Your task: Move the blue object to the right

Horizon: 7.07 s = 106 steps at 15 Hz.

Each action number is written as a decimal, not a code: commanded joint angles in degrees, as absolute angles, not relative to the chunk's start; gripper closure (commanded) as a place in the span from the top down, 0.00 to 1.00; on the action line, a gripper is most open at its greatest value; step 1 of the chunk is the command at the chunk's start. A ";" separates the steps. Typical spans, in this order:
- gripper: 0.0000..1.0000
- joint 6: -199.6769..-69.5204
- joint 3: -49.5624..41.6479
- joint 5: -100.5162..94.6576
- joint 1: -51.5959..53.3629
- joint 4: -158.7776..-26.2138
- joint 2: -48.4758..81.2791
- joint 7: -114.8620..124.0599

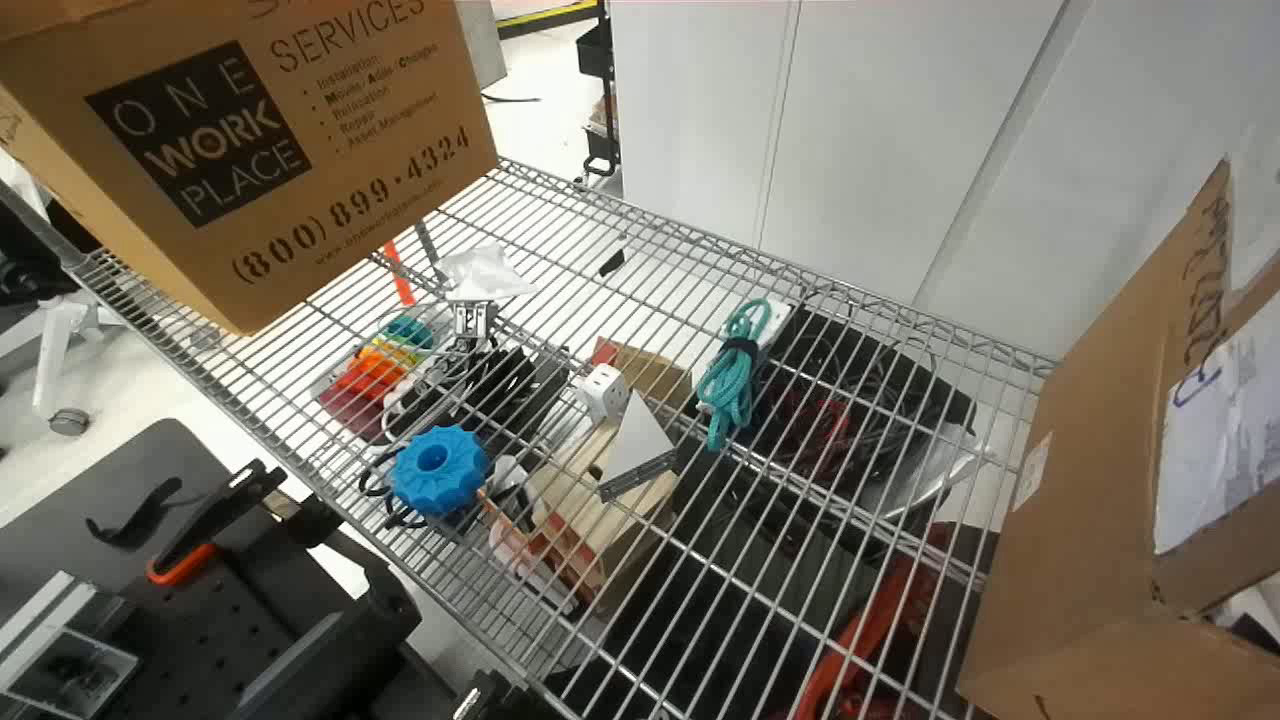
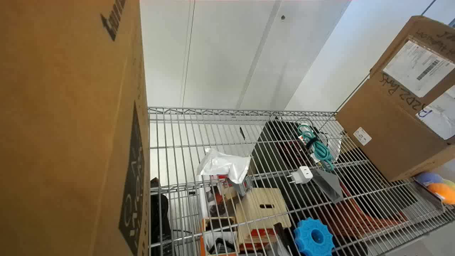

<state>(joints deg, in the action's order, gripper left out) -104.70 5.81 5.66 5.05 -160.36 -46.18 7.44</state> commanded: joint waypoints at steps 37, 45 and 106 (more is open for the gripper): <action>1.00 -118.91 2.72 -2.12 4.40 -134.86 2.58 -12.29; 1.00 -119.28 2.86 -1.64 4.29 -135.33 2.83 -11.44; 0.45 -128.77 10.53 6.70 -7.01 -119.50 31.12 -41.11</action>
<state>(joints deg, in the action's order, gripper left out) -131.74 10.12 6.91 -7.00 -117.54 36.10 -41.55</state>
